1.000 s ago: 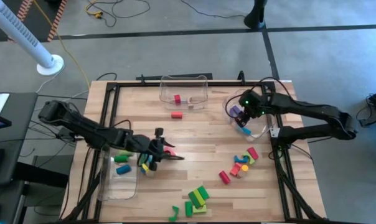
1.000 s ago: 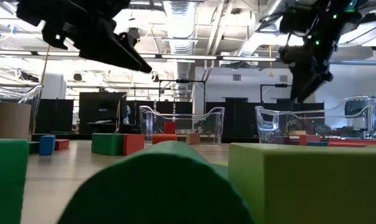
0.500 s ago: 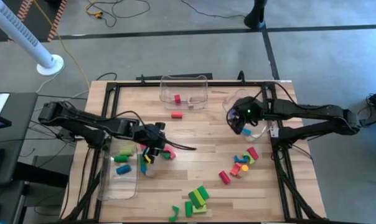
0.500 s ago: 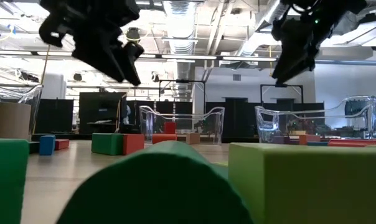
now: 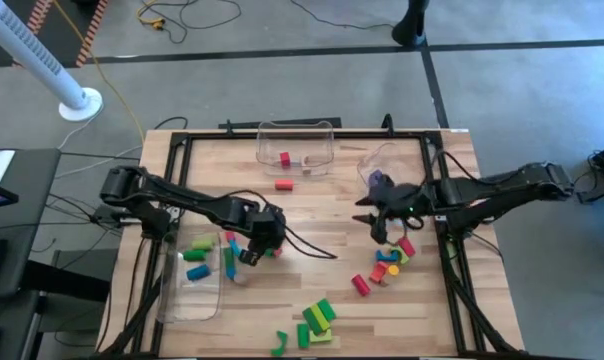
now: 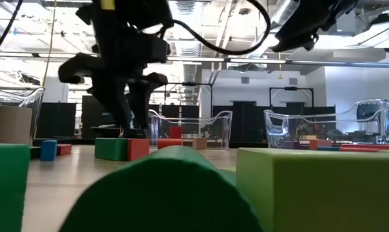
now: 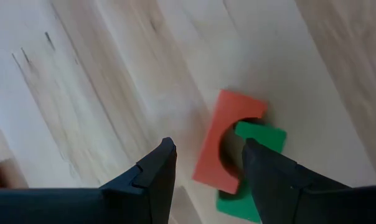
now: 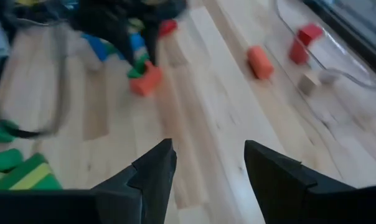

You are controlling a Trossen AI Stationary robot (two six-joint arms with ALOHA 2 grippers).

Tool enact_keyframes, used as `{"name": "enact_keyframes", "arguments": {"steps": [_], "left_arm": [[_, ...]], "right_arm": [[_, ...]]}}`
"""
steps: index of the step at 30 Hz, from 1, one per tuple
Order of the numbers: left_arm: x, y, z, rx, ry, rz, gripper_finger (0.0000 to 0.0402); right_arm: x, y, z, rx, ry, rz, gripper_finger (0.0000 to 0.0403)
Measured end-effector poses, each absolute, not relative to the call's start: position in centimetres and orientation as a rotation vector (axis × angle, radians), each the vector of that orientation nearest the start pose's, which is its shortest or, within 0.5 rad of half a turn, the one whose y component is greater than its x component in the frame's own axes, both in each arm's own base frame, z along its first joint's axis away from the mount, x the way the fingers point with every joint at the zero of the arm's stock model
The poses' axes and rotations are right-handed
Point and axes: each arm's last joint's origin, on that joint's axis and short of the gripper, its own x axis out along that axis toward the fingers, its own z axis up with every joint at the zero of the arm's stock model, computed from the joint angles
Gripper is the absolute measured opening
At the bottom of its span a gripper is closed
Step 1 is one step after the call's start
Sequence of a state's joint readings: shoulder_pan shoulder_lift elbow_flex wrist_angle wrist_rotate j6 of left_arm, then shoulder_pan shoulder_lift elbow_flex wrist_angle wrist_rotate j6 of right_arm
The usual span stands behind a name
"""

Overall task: Sort blocks by size
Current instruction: Put the orange arch block into the middle transparent bin

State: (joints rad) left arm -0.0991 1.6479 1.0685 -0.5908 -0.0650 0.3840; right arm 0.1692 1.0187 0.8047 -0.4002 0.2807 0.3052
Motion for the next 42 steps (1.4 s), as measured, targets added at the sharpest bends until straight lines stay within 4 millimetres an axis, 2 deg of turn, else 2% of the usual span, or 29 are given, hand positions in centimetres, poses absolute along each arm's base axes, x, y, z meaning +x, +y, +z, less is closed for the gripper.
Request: {"name": "enact_keyframes", "arguments": {"steps": [6, 11, 20, 30, 42], "left_arm": [[32.0, -1.8, 18.0, 0.4, 1.196, -0.266, 0.0174], [32.1, -1.4, 17.9, 0.391, 1.2, -0.259, 0.0174], [32.2, -1.3, 17.9, 0.396, 1.194, -0.266, 0.0167], [32.1, -1.4, 17.9, 0.383, 1.194, -0.285, 0.0088], [31.7, -1.4, 17.1, 0.371, 1.207, -0.279, 0.0087]], "right_arm": [[20.6, 4.9, 28.1, 0.104, 0.555, -0.165, 0.0223], [20.3, 5.9, 28.2, 0.075, 0.539, -0.163, 0.0223], [20.2, 6.4, 28.2, 0.06, 0.531, -0.164, 0.0223], [20.1, 6.6, 28.3, 0.068, 0.521, -0.155, 0.0223], [19.9, 7.6, 28.4, 0.083, 0.505, -0.109, 0.0223]]}}
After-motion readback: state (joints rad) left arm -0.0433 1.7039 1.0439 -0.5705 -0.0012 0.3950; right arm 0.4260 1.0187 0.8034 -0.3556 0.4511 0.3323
